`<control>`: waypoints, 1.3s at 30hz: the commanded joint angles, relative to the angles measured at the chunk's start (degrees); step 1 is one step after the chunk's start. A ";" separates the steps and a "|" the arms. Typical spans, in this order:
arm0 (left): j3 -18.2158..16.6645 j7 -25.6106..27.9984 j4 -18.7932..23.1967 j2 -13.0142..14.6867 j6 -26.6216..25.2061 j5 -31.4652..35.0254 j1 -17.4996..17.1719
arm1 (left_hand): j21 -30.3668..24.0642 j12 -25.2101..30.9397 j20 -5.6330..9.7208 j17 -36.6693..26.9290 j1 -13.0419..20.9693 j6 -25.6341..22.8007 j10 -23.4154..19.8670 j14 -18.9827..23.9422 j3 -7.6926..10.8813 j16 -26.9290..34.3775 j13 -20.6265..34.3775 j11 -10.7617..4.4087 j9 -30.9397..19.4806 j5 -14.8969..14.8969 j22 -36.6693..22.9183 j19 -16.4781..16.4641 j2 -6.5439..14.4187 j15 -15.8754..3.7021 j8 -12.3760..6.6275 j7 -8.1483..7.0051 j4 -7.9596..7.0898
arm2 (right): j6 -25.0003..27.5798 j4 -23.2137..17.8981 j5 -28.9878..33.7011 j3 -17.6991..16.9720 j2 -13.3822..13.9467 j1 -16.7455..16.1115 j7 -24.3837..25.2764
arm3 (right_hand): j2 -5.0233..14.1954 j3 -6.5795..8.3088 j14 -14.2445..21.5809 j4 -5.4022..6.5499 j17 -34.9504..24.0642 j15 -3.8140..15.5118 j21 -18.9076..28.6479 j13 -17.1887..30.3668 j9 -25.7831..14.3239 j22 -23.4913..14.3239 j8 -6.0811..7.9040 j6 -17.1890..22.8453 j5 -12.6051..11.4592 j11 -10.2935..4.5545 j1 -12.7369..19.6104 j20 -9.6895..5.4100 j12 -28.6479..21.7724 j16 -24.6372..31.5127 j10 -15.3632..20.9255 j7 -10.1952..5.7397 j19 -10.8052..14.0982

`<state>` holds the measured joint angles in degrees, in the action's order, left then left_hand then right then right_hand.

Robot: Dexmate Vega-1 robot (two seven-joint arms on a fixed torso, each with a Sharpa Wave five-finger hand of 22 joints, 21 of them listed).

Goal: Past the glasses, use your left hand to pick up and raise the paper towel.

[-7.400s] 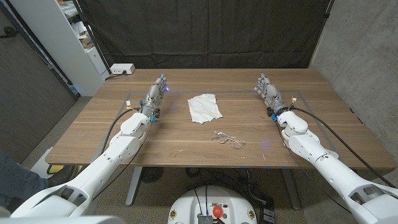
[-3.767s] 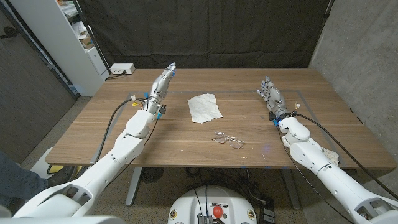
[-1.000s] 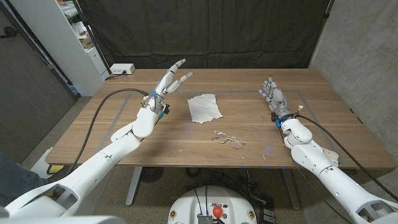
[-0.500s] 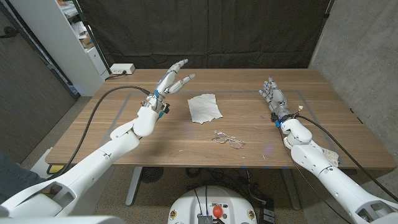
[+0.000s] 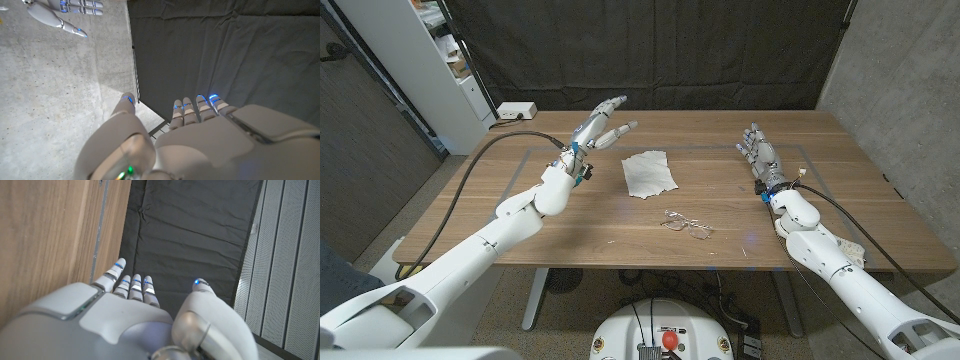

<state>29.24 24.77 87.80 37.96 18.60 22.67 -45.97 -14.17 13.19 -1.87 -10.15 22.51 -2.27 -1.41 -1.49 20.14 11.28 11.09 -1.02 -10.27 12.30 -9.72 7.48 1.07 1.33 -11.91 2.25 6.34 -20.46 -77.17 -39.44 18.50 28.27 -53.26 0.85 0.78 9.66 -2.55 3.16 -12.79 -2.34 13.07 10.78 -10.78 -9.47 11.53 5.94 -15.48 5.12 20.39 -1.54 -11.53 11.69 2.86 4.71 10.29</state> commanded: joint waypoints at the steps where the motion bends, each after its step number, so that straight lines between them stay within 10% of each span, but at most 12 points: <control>1: 1.77 -2.32 2.41 2.17 -3.60 1.53 1.64 | 0.14 0.33 -0.09 -0.14 0.70 -0.50 -0.45 0.17 0.18 0.19 0.07 -0.04 -0.10 0.31 -0.33 0.08 0.06 -0.01 0.19 0.12 0.50 | -0.49 1.82 -0.03 0.23 -0.87 1.19 -0.53 | 0.49 -0.06 0.30 -0.25 0.07 0.13 -0.15 0.13 -0.11 -0.18 -0.07 0.50 -0.15 0.23 0.15 0.07 -0.12 0.44 0.15 0.24 0.43; 39: 4.72 -5.34 7.87 3.46 -10.97 6.12 2.22 | 1.48 -0.79 -0.65 -0.18 4.90 2.26 1.48 -2.25 0.96 -0.95 0.16 0.12 -0.16 0.51 -0.30 -0.05 -0.74 0.79 1.05 0.13 2.89 | -2.11 3.13 -1.22 -0.80 -0.89 1.17 -2.06 | 0.46 -0.37 0.59 -0.37 0.11 -0.01 -0.76 0.14 -0.11 -0.20 -0.02 0.91 -0.11 0.50 -0.01 0.11 -0.12 0.46 0.56 0.49 0.71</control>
<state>33.17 19.52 94.12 41.22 9.67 26.80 -43.57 -12.91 12.48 -2.57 -10.15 26.46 -0.49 -0.31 -2.95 20.84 10.58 11.07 -0.99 -10.26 12.51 -9.72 7.19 0.43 1.98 -11.02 2.35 8.81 -22.10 -74.11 -40.21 18.02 27.20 -51.85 -0.64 0.78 9.34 -2.24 2.84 -12.52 -2.03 12.69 10.77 -10.77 -9.47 11.53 6.35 -15.48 5.43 20.39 -1.33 -11.53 11.69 3.17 5.13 10.49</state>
